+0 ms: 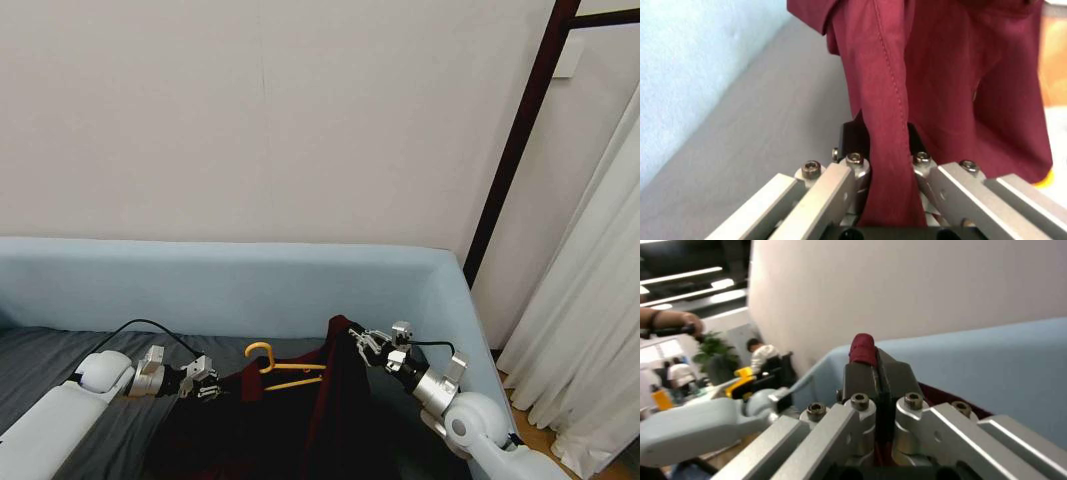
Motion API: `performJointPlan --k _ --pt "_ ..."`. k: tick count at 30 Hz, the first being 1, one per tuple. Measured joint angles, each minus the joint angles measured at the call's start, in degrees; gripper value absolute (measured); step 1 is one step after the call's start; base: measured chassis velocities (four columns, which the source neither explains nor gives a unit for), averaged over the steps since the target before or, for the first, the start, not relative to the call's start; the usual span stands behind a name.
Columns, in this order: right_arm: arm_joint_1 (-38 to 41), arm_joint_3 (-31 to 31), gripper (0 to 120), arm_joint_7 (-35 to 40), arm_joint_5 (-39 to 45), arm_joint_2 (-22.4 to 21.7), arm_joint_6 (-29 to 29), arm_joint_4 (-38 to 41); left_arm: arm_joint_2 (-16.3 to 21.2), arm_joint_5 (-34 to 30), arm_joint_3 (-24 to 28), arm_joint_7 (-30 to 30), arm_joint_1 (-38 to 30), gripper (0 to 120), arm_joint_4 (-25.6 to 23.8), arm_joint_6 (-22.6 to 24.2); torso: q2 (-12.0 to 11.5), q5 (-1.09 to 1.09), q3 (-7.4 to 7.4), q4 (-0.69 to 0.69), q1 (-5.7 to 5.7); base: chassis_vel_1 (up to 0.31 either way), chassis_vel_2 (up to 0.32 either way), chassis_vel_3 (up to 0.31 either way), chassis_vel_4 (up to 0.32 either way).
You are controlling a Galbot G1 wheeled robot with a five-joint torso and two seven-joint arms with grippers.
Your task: Pick up the clothes from the sofa and hang them on the clothes hanger.
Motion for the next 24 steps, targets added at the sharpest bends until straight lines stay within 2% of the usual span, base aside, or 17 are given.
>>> performJointPlan --k 6,12,24 --pt "-0.6 -4.2 0 -4.2 -1.3 0.2 3.1 0.8 -0.9 -5.5 -0.6 -4.1 2.9 2 -4.7 2.2 0.0 0.00 0.00 -0.02 0.00 0.000 0.000 0.000 0.000" --pt "-1.8 -5.9 0 -4.4 -3.7 0.3 4.4 0.6 -0.8 -9.5 -0.9 -5.1 3.6 2 -7.5 3.7 0.0 0.00 0.00 -0.02 0.00 0.000 0.000 0.000 0.000" --pt "-4.9 -5.3 0 -1.6 -8.1 -1.8 5.3 0.6 3.7 -15.2 -1.8 -3.2 -0.8 2 -10.2 4.9 0.0 0.00 0.00 -0.03 0.00 0.000 0.000 0.000 0.000"
